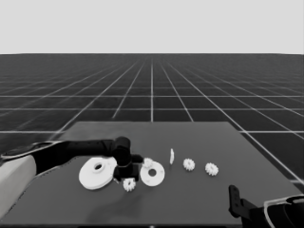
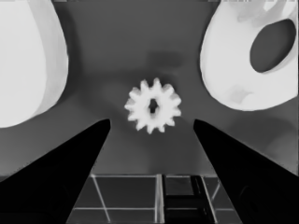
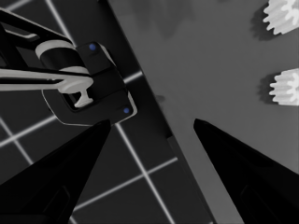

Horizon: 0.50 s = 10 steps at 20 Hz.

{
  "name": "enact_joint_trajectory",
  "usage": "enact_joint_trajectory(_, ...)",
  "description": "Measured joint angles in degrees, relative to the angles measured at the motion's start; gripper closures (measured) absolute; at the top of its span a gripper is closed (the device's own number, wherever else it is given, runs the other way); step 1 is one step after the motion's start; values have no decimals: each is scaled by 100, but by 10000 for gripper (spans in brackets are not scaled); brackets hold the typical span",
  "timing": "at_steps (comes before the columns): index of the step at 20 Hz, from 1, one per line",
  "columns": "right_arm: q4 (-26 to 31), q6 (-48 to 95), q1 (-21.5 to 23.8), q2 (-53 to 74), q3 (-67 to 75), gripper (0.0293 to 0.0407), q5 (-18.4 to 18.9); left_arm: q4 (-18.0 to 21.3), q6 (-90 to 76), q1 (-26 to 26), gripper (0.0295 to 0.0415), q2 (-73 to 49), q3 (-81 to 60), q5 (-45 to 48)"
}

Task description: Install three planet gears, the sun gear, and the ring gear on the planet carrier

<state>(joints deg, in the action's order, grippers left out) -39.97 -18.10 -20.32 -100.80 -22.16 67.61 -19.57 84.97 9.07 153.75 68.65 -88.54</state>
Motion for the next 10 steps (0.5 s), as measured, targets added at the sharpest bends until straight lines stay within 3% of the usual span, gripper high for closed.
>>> enact_joint_trajectory(2, 0, 0, 0, 0, 0, 315, 0, -307, -225, 351, 326, 79, 343, 135)
enact_joint_trajectory(7, 0, 0, 0, 0, 0, 315, 0, -441, -343, 494, 326, 128, 534, 222)
enact_joint_trajectory(9, 0, 0, 0, 0, 0, 315, 0, -448, -348, 500, 397, 131, 543, 226)
enact_joint_trajectory(10, 0, 0, 0, 0, 0, 315, 0, -450, -350, 497, 398, 132, 544, 227)
